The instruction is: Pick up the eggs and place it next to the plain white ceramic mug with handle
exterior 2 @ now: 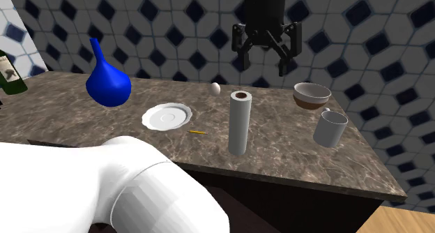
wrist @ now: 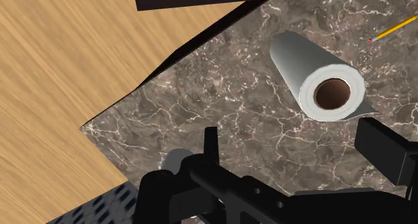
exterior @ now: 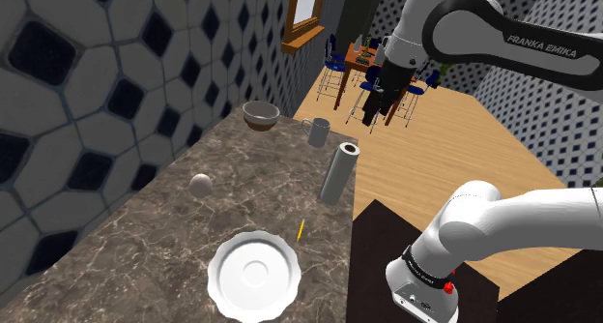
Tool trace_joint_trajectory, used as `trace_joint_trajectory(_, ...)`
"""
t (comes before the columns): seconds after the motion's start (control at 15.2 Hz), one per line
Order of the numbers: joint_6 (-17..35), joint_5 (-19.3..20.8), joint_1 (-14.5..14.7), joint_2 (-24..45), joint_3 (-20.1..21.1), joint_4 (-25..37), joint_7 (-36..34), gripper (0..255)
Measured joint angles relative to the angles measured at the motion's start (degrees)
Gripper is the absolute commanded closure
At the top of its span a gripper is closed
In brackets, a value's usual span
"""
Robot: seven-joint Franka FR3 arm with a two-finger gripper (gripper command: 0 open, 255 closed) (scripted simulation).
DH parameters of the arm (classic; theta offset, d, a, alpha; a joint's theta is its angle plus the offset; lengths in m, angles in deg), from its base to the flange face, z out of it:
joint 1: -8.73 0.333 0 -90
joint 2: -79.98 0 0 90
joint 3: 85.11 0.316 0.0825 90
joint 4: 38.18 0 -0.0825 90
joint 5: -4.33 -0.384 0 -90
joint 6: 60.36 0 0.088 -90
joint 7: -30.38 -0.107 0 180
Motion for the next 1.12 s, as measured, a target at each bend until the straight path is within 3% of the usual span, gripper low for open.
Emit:
trace_joint_trajectory(0.46, 6.38, -2.41, 1.45, 5.13, 5.38, -0.87, -5.95, 0)
trace_joint_trajectory(1.12, 19.15, -2.78, 2.32, 21.17, 16.37, 3.21, -18.63, 0)
